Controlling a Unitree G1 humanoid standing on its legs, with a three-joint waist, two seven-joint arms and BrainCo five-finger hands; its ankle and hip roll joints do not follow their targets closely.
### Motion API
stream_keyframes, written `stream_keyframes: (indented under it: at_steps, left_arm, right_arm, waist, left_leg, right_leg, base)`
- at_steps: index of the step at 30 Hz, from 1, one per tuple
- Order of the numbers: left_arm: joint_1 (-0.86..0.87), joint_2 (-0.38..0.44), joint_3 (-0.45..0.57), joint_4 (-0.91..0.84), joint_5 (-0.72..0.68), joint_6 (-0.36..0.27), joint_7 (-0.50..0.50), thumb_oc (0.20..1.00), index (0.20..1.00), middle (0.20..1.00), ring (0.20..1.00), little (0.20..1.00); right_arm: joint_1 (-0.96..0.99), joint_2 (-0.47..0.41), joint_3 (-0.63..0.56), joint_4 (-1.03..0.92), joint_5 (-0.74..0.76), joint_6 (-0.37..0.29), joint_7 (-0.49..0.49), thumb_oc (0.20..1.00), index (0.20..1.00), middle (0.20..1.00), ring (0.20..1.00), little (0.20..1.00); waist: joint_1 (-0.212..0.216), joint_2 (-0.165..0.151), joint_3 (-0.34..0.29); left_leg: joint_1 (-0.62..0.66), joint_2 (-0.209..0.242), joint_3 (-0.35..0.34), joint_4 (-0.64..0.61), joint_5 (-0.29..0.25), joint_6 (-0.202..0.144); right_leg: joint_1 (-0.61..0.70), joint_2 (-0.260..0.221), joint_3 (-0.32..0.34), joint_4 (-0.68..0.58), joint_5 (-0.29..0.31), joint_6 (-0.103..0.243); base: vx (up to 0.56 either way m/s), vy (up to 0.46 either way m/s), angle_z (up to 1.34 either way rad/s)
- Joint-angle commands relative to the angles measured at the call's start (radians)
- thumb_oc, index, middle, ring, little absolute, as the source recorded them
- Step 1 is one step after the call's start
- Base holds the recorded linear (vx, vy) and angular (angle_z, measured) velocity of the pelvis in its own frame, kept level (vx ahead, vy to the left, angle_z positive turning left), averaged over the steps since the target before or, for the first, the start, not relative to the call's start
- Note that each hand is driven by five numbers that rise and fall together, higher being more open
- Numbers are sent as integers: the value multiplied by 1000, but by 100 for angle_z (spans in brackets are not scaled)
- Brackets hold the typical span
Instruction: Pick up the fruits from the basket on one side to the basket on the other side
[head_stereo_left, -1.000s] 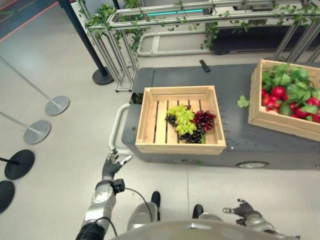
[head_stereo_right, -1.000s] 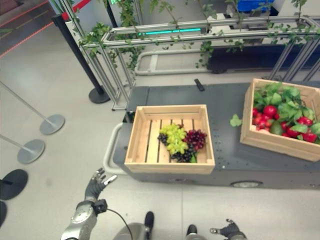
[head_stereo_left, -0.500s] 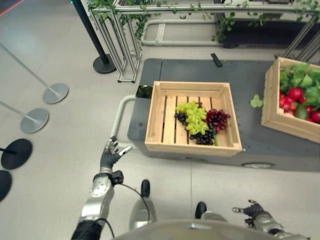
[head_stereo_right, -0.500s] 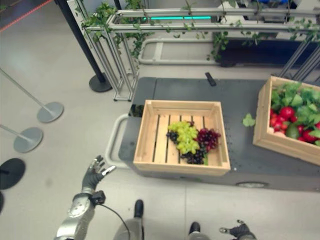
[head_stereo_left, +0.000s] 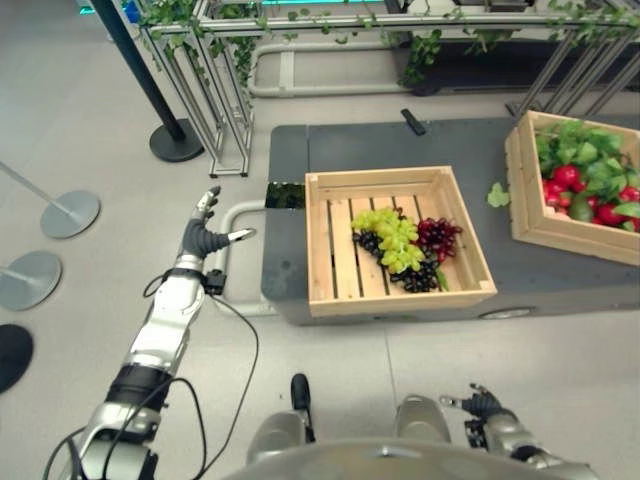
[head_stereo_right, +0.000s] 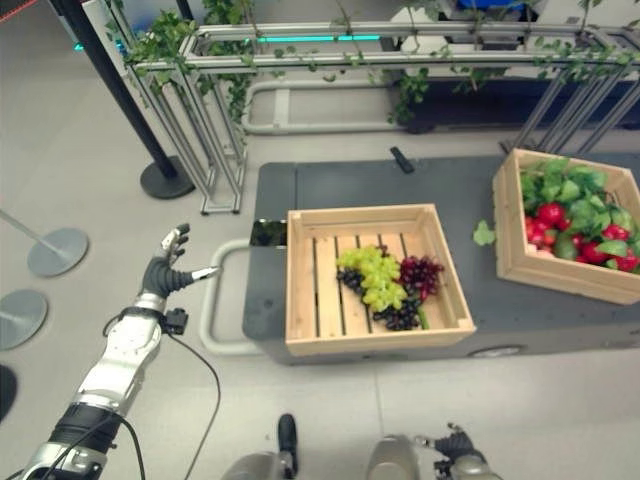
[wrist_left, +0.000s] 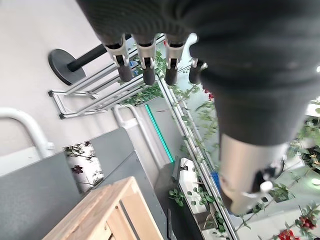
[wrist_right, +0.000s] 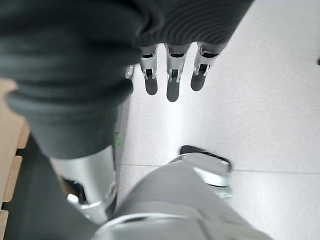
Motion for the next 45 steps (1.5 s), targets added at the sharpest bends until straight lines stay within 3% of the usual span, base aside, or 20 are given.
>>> stream_keyframes:
  at_steps: [1,2,4,7,10,12,13,14,15,17,18,19,20,21,22,23,28,39,45]
  left_arm:
    - [-36,37,33,-56,98,-9,20,1000,1000,1000,1000,1000]
    - [-3,43,55,-75,111,-7,7,1000,1000,1000,1000,1000]
    - [5,43,60,-81,114,-9,9,1000,1000,1000,1000,1000]
    - [13,48,72,-96,95,-11,-3,1000,1000,1000,1000,1000]
    - [6,46,70,-102,97,-12,-8,1000,1000,1000,1000,1000]
    - [1,38,75,-108,83,-16,-7,1000,1000,1000,1000,1000]
    - [-16,32,61,-100,77,-17,-2,1000,1000,1000,1000,1000]
    - [-32,29,53,-90,77,-19,5,1000,1000,1000,1000,1000]
    - [-36,26,51,-88,75,-17,4,1000,1000,1000,1000,1000]
    - [-39,25,48,-84,78,-14,8,1000,1000,1000,1000,1000]
    - [-34,33,38,-78,83,-12,10,1000,1000,1000,1000,1000]
    - [-34,32,37,-77,83,-13,10,1000,1000,1000,1000,1000]
    - [-57,49,18,-66,89,-11,16,1000,1000,1000,1000,1000]
    - [-61,48,17,-63,88,-12,16,1000,1000,1000,1000,1000]
    - [-90,57,3,-48,89,-10,24,1000,1000,1000,1000,1000]
    - [-94,60,0,-30,93,-5,17,1000,1000,1000,1000,1000]
    - [-167,65,-33,7,105,-5,41,1000,1000,1000,1000,1000]
    - [-274,101,-83,86,108,2,82,1000,1000,1000,1000,1000]
    - [-382,170,-152,197,149,27,77,1000,1000,1000,1000,1000]
  right_arm:
    - [7,-7,21,-5,19,-15,6,1000,1000,1000,1000,1000]
    - [9,-7,30,-3,-3,-11,9,1000,1000,1000,1000,1000]
    - [7,-9,31,1,-10,-8,12,1000,1000,1000,1000,1000]
    - [2,-19,35,0,-12,-3,15,1000,1000,1000,1000,1000]
    - [10,-39,39,-15,-15,0,21,1000,1000,1000,1000,1000]
    - [14,-64,40,-31,-23,0,25,1000,1000,1000,1000,1000]
    - [15,-76,39,-36,-23,-2,21,1000,1000,1000,1000,1000]
    - [14,-86,36,-39,-21,-2,18,1000,1000,1000,1000,1000]
    - [13,-89,35,-39,-23,-3,16,1000,1000,1000,1000,1000]
    - [16,-93,28,-30,-21,-1,9,1000,1000,1000,1000,1000]
    - [21,-101,31,-24,-25,-2,7,1000,1000,1000,1000,1000]
    - [22,-101,31,-24,-25,-3,7,1000,1000,1000,1000,1000]
    - [20,-120,30,-28,-24,-7,4,1000,1000,1000,1000,1000]
    - [19,-121,29,-28,-24,-7,5,1000,1000,1000,1000,1000]
    - [23,-133,19,-33,-19,-11,-1,1000,1000,1000,1000,1000]
    - [30,-132,13,-25,-19,-11,-4,1000,1000,1000,1000,1000]
    - [15,-124,12,-46,2,-15,-14,1000,1000,1000,1000,1000]
    - [8,-98,14,-67,31,-24,-33,1000,1000,1000,1000,1000]
    - [6,-109,14,-90,46,-28,-42,1000,1000,1000,1000,1000]
  waist:
    - [9,-35,-2]
    - [10,-36,-18]
    - [11,-37,-23]
    - [7,-30,-36]
    - [-9,-11,-16]
    - [-10,-8,11]
    - [-1,-2,38]
    - [0,-2,51]
    - [-5,-7,52]
    - [-12,-6,46]
    - [2,15,50]
    - [4,15,50]
    - [-7,44,62]
    - [-6,45,64]
    - [-27,51,72]
    - [-48,73,66]
    - [-67,82,76]
    - [-93,70,103]
    - [-107,65,131]
  left_leg:
    - [25,-29,24,44,-139,-40]
    - [46,-13,68,81,-177,-48]
    - [54,-8,82,101,-192,-48]
    - [63,9,122,188,-245,-43]
    - [26,23,135,351,-274,-50]
    - [-64,26,106,572,-219,-96]
    - [-115,6,42,635,-174,-130]
    - [-144,-20,-12,624,-182,-140]
    - [-165,-17,-35,577,-180,-135]
    - [-173,49,-70,453,-181,-132]
    - [-169,106,-151,303,-104,-139]
    - [-160,108,-150,289,-99,-141]
    - [-172,151,-194,184,-19,-163]
    - [-164,154,-193,172,-12,-166]
    - [-189,184,-131,154,19,-181]
    - [-137,184,-79,140,1,-178]
    - [-112,164,-35,53,9,-181]
    - [-141,127,7,23,14,-169]
    - [-176,105,15,30,18,-159]
  right_leg:
    - [-10,1,-209,-143,90,-39]
    - [7,-25,-284,-168,101,-36]
    - [19,-29,-285,-173,106,-32]
    - [53,3,-251,-180,88,-51]
    - [89,30,-211,-213,77,-73]
    - [111,38,-184,-233,67,-100]
    - [118,44,-172,-236,61,-113]
    - [120,48,-163,-239,53,-118]
    - [119,45,-150,-245,53,-113]
    - [129,43,-120,-255,45,-91]
    - [129,65,-74,-247,34,-78]
    - [130,67,-72,-245,32,-79]
    - [142,79,-35,-250,16,-73]
    - [144,82,-35,-250,15,-74]
    - [156,66,-39,-255,8,-67]
    - [153,67,-38,-246,4,-60]
    - [92,61,-2,-272,53,-52]
    - [4,22,26,-309,120,-20]
    - [-44,4,46,-307,142,-10]
  base:
    - [214,-10,-32]
    - [167,-13,-25]
    - [173,-36,-22]
    - [202,-44,-84]
    - [108,-19,-67]
    - [8,-30,-69]
    - [-55,-15,-58]
    - [-72,26,-56]
    - [29,58,-59]
    - [149,150,-46]
    - [153,166,-24]
    - [191,279,-36]
    - [83,130,-64]
    - [94,204,-97]
    - [90,152,-79]
    - [89,159,-36]
    - [-67,118,-24]
    - [-33,50,-12]
    - [-39,33,-11]
